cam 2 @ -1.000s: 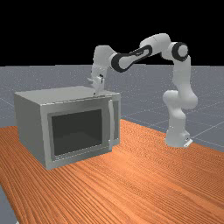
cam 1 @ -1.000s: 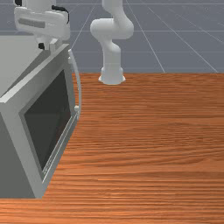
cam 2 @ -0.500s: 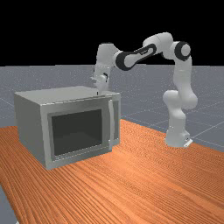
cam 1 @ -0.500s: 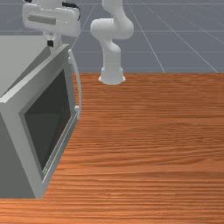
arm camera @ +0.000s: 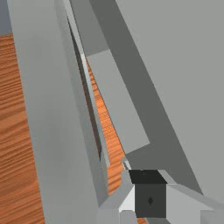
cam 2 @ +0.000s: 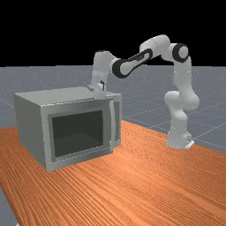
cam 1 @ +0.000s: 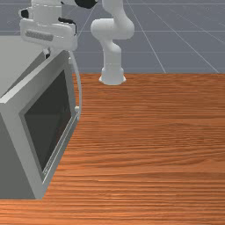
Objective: Open the microwave
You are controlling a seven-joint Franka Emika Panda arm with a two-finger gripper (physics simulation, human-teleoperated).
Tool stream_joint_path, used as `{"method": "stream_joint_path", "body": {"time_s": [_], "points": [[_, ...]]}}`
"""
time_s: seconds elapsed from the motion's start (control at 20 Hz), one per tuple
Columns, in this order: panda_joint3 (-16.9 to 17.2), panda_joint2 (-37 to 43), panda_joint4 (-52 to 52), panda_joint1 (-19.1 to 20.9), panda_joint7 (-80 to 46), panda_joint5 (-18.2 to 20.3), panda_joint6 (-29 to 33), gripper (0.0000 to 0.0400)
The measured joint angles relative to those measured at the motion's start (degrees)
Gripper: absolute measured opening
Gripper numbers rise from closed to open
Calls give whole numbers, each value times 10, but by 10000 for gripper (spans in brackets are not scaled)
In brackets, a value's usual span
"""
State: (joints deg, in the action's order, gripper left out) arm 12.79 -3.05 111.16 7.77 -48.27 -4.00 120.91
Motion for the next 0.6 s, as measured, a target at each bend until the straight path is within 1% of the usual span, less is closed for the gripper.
{"method": "stream_joint_path", "body": {"time_s": [0.15, 0.3, 0.45, 0.6], "points": [[-2, -5, -5, 1, -1, 3, 7, 0], [-19, -9, -11, 11, -18, 3, 10, 0], [-48, -23, -32, 31, -47, 1, 2, 0], [-85, -43, -58, 46, -78, -9, -8, 0]]}}
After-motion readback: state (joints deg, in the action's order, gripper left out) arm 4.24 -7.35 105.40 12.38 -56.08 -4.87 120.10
